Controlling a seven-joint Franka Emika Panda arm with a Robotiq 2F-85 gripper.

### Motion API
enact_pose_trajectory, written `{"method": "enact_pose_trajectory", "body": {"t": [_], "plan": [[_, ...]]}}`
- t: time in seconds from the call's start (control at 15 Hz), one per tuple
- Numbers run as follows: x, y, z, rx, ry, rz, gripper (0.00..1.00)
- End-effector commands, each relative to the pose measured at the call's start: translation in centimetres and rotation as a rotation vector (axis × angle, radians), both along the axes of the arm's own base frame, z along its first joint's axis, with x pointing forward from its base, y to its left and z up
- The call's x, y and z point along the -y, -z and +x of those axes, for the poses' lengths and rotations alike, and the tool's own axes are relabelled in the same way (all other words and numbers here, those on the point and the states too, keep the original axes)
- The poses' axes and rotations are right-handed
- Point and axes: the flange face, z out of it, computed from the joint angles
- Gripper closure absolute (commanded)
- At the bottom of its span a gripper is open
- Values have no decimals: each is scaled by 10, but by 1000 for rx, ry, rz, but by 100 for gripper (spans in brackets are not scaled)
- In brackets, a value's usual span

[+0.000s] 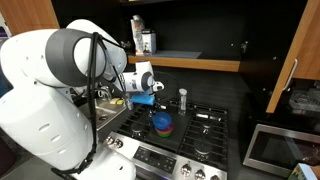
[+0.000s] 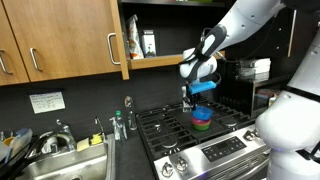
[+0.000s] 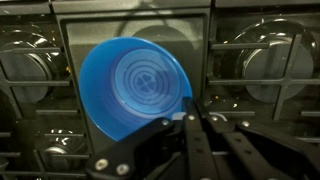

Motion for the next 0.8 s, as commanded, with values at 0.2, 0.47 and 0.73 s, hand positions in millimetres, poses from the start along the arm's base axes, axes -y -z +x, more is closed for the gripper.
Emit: {"method": "enact_pose_trajectory", "body": {"t": [0.2,0.47,0.73], "plan": [[-16,-39,-37,61,-36,-70,99],[-21,-65,-50,89,-69,-107,99],[-24,-90,-62,93,-109,-143,99]]}}
